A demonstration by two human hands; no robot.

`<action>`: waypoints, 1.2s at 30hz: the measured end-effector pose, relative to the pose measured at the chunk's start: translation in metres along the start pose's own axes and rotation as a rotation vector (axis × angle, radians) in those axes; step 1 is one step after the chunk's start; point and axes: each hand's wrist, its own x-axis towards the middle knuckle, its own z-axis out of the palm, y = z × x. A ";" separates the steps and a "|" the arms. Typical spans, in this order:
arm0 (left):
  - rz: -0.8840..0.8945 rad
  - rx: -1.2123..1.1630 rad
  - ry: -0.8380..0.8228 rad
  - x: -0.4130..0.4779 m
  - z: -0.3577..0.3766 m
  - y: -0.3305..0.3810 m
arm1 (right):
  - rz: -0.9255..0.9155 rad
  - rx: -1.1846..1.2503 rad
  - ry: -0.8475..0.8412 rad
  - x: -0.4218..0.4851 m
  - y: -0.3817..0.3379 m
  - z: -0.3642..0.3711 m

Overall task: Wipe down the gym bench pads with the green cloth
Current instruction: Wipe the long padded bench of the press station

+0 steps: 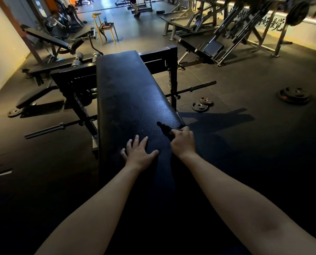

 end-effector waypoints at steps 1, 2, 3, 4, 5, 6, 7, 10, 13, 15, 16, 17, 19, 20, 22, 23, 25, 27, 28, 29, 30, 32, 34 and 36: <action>0.000 0.003 0.001 0.001 0.000 0.000 | -0.030 0.012 -0.038 -0.004 -0.012 0.005; -0.001 0.005 0.001 0.001 0.000 0.000 | -0.056 0.033 -0.082 -0.007 -0.022 0.011; -0.003 0.004 0.001 0.002 0.000 0.000 | -0.080 0.059 -0.129 -0.007 -0.030 0.015; -0.005 0.001 0.004 0.003 0.000 0.000 | -0.109 0.084 -0.176 -0.008 -0.036 0.017; -0.005 -0.001 0.008 0.003 0.000 0.000 | -0.137 0.107 -0.222 -0.008 -0.038 0.018; -0.003 -0.004 0.011 0.003 0.000 0.000 | -0.157 0.126 -0.242 -0.006 -0.037 0.015; -0.002 -0.007 0.012 0.003 0.000 0.000 | -0.156 0.147 -0.221 -0.003 -0.034 0.012; 0.002 -0.008 0.017 0.001 0.001 0.000 | 0.005 0.145 -0.011 0.009 -0.014 -0.004; 0.006 -0.010 0.019 0.001 0.002 0.000 | 0.107 0.028 -0.022 0.006 -0.009 -0.010; 0.006 -0.012 0.022 0.002 0.003 -0.001 | 0.064 0.003 -0.039 -0.003 -0.017 -0.002; 0.009 -0.011 0.023 0.002 0.003 -0.001 | 0.039 -0.001 -0.052 -0.008 -0.022 0.003; 0.012 -0.009 0.022 0.002 0.004 0.000 | 0.014 -0.001 -0.074 -0.012 -0.026 0.007; 0.010 -0.022 0.021 0.003 0.004 0.000 | -0.035 0.013 -0.123 -0.016 -0.035 0.014; 0.008 -0.034 0.022 0.004 0.004 -0.001 | -0.063 0.030 -0.144 -0.016 -0.038 0.016; 0.016 -0.055 0.014 0.005 0.002 -0.001 | -0.105 0.081 -0.185 -0.015 -0.042 0.014; 0.024 -0.065 0.001 0.004 0.001 -0.001 | -0.118 0.109 -0.195 -0.013 -0.040 0.012; 0.047 -0.094 -0.042 0.005 -0.005 -0.005 | -0.125 0.135 -0.125 -0.007 -0.036 0.008; 0.078 -0.154 -0.059 0.007 -0.015 -0.013 | -0.043 0.057 0.013 0.001 -0.026 0.003; 0.105 -0.219 -0.032 0.009 -0.022 -0.020 | 0.027 0.002 0.046 0.004 -0.023 0.001; 0.131 -0.301 0.016 0.009 -0.028 -0.027 | 0.092 -0.039 0.037 0.006 -0.020 -0.001; 0.148 -0.360 0.080 0.010 -0.035 -0.038 | 0.131 -0.059 0.011 0.006 -0.021 0.001; 0.108 -0.321 0.217 0.010 -0.046 -0.064 | 0.144 -0.039 -0.018 0.005 -0.030 0.012; -0.020 -0.280 0.230 0.011 -0.055 -0.098 | 0.122 -0.016 -0.010 0.000 -0.050 0.029; -0.126 -0.319 0.111 0.012 -0.056 -0.120 | 0.112 -0.013 -0.005 -0.003 -0.066 0.040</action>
